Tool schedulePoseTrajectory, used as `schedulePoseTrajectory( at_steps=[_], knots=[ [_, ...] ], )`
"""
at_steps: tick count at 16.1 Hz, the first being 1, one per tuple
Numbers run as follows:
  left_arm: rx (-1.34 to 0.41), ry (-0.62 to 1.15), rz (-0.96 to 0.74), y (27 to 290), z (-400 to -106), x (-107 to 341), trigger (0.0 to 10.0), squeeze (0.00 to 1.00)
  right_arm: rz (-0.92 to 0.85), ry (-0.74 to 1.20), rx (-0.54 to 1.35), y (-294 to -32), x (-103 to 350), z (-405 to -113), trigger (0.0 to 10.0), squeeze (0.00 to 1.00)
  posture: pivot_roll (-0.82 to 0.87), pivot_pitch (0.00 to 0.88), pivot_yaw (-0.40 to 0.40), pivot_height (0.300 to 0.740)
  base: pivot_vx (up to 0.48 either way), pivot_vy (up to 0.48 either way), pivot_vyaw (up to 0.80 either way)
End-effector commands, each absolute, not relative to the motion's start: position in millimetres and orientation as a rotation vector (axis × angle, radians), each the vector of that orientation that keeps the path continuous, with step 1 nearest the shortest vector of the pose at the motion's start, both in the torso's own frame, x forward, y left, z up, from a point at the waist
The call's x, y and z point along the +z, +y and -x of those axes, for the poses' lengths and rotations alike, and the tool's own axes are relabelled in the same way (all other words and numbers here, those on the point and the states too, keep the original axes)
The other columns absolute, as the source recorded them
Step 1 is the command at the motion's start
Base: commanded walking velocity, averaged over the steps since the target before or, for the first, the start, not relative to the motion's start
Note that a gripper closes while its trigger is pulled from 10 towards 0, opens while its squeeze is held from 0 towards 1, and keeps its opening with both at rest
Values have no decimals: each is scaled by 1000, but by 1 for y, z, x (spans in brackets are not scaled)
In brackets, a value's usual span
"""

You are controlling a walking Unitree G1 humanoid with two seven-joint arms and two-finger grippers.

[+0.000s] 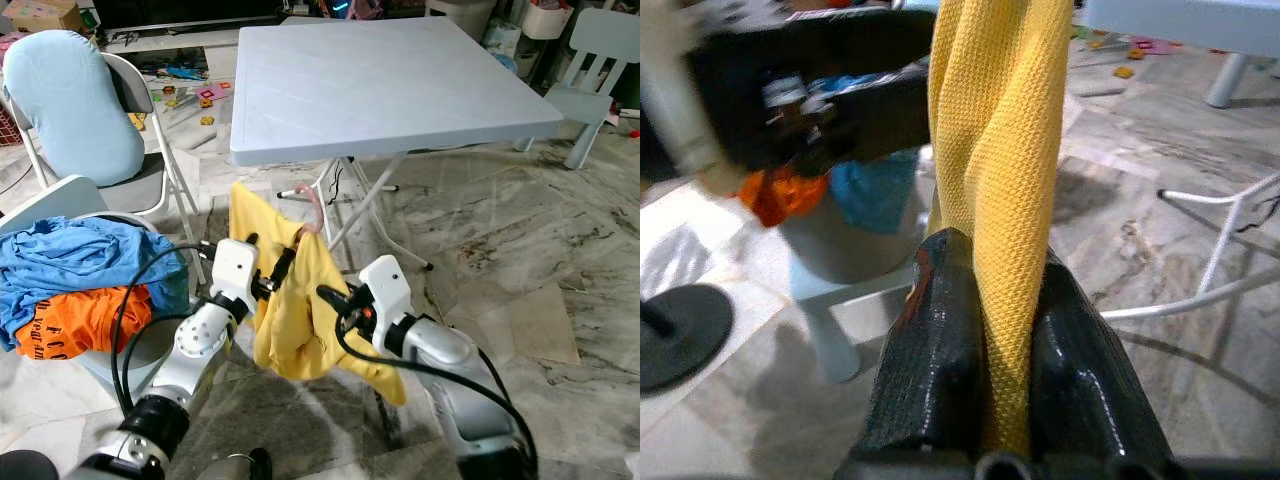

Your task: Hang hanger

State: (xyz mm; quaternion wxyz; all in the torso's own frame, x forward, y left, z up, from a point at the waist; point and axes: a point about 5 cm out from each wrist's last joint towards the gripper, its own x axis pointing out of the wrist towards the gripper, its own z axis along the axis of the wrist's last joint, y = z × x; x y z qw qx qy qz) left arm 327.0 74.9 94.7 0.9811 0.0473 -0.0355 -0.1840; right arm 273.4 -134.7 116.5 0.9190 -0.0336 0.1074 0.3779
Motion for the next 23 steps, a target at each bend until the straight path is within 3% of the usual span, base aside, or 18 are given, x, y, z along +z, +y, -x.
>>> schedulePoseTrajectory(
  at_steps=[1,2,4,5,6,7,14,18,23],
  knots=[
    [-352,-84,-117,77,-331,98,10000,1000,59,172,849,-127,128,-269,10000,0,-38,73,32,740,0,0,0],
    [-339,-78,-127,80,-333,98,10000,0,66,184,859,-129,126,-267,10000,0,-38,73,32,740,0,0,0],
    [-323,-66,-148,85,-334,95,10000,0,60,212,879,-132,124,-262,10000,0,-43,76,32,740,0,0,0],
    [-309,-50,-154,87,-336,93,7686,0,60,232,931,-132,124,-256,10000,0,-46,79,33,740,0,0,0],
    [-304,-46,-153,88,-337,92,3137,0,60,241,943,-132,124,-254,10000,0,-46,79,33,740,0,0,0],
    [-303,-48,-149,89,-337,93,0,0,67,254,961,-135,123,-252,10000,0,-49,80,34,740,0,0,0],
    [-290,-28,-148,97,-338,88,0,0,113,299,919,-156,122,-255,10000,0,-55,88,38,740,0,0,0],
    [-272,-15,-136,101,-338,86,0,0,117,277,933,-139,122,-248,10000,0,-74,117,54,740,0,0,0],
    [-291,-20,-112,99,-339,89,0,0,105,247,845,-136,119,-250,10000,0,-68,125,74,740,0,0,0]
  ],
)
